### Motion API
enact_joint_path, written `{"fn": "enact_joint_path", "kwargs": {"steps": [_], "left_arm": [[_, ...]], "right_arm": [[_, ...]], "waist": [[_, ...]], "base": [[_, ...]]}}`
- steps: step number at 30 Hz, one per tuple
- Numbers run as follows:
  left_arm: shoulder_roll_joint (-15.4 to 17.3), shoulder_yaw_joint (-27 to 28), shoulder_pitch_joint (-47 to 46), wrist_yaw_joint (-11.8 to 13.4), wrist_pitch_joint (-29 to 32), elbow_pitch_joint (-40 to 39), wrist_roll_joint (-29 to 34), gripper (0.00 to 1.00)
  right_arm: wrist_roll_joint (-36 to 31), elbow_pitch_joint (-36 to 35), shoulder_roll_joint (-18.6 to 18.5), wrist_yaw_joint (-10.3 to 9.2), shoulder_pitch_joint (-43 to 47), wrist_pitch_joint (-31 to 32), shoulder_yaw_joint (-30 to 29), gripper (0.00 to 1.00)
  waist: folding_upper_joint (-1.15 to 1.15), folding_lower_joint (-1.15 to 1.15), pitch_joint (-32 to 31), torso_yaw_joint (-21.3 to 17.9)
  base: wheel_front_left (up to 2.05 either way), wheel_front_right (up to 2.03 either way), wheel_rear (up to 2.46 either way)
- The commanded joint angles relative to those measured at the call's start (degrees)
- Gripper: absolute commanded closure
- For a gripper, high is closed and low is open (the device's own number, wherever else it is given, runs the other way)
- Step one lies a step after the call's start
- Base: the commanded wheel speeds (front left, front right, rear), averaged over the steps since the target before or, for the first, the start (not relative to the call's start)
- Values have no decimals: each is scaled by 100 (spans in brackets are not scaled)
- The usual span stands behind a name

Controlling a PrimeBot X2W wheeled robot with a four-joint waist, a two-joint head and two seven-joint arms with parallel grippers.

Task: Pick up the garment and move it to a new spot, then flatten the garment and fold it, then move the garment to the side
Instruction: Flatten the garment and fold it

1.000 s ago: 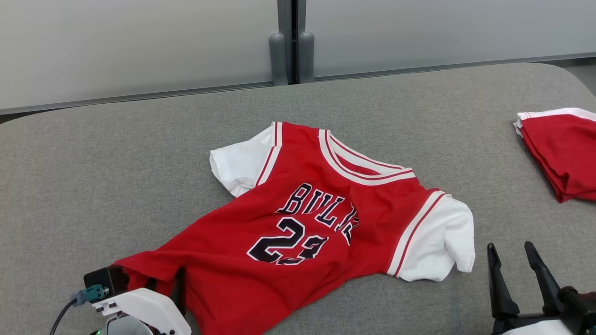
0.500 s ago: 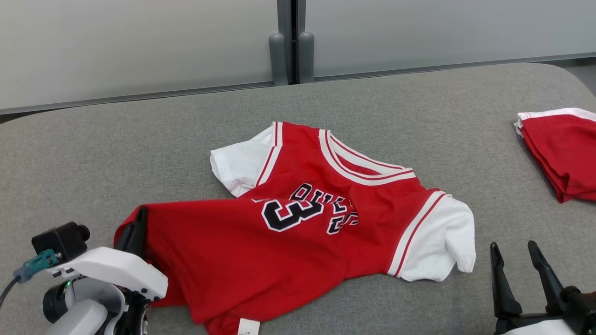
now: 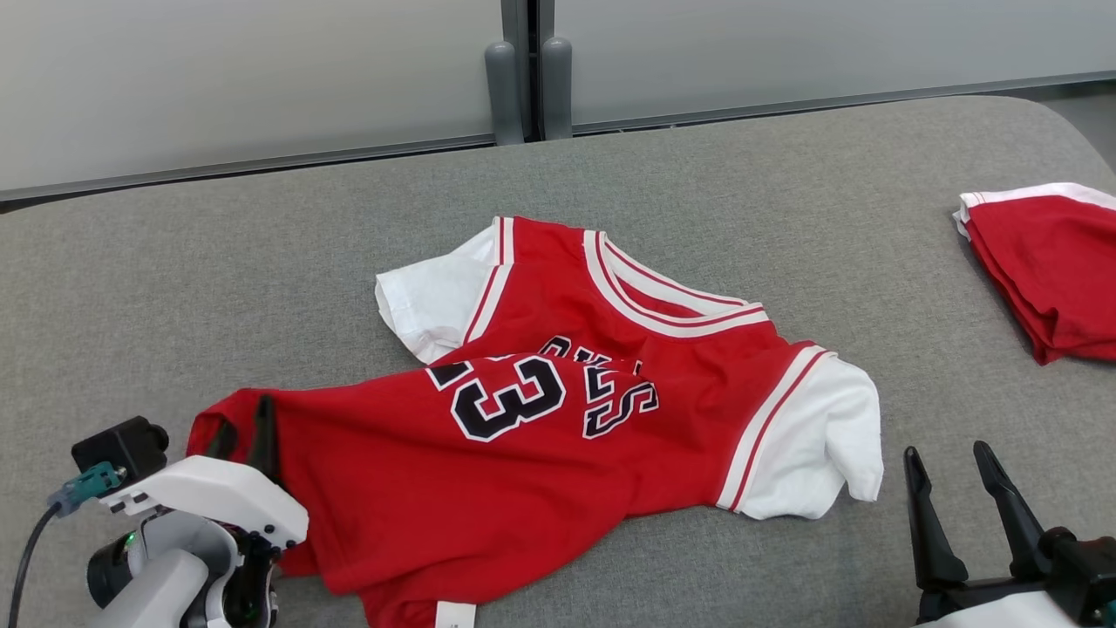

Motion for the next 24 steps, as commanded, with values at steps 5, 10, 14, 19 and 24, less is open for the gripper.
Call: {"fn": "enact_joint_path", "kwargs": {"steps": [5,10,14,19,24], "left_arm": [[-153,309,264,-137,-133,40,21,0],[-235,790,994,29,-169,-714,182,0],[-237,772,1697,156,-162,-1670,371,0],[-25,384,2219,306,121,-2595,464,0],[195,-29,2481,198,605,-2876,419,0]], "right_arm": [[13,-12,-30,-2,71,-29,-45,0],[38,-20,-29,-2,133,-29,-106,0],[7,-20,-29,-2,197,-29,-127,0],[-33,-13,-30,-2,147,-29,-89,0],[-27,-25,-29,-2,99,-29,-72,0]], "waist": [[0,0,13,22],[0,0,-53,101],[0,0,-140,217],[0,0,-196,312],[0,0,-180,352]], "base": [[0,0,0],[0,0,0],[0,0,0],[0,0,0],[0,0,0]]}}
